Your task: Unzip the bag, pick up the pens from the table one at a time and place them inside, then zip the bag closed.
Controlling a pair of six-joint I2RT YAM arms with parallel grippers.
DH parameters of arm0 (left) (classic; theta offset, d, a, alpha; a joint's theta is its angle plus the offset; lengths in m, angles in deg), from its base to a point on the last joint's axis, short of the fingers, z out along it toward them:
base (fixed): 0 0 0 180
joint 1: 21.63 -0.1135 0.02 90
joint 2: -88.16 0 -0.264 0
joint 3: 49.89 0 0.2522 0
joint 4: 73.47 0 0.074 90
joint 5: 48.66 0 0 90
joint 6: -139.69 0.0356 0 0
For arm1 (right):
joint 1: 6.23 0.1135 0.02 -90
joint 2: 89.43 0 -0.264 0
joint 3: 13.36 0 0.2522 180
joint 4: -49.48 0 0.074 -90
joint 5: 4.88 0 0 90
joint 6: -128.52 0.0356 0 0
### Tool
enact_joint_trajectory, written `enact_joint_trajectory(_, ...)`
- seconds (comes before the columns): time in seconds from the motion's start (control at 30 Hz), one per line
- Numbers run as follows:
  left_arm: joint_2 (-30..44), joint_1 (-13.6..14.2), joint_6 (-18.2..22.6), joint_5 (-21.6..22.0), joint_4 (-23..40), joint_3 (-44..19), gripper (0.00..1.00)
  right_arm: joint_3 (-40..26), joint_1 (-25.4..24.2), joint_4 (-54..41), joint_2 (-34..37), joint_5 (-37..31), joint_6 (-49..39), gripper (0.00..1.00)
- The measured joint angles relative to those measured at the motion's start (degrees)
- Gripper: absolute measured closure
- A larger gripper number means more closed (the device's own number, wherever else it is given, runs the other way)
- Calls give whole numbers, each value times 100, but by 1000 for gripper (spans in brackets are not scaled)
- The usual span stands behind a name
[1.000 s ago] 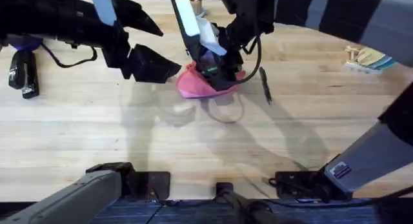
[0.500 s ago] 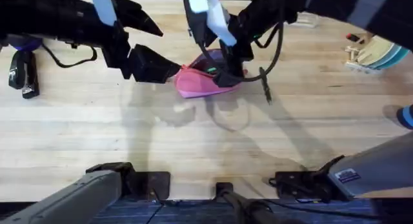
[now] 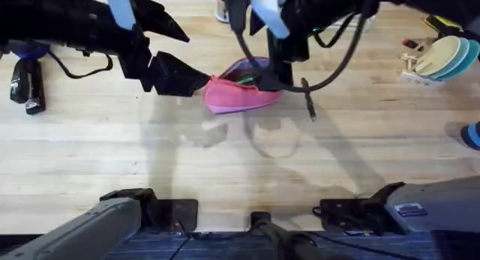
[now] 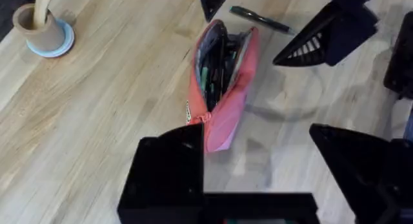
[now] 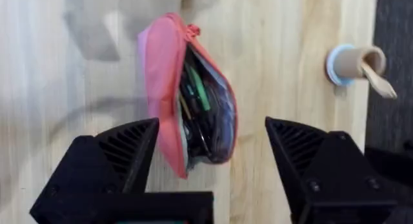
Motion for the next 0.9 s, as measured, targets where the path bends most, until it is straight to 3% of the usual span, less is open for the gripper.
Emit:
enact_joint_trajectory(0.6,0,0,0,0,0,0,7,189,-1118,18,-838,-125,917,3)
enact_joint_trajectory(0.9,0,0,0,2,2,0,7,341,-1321,4,-852,-125,1753,3)
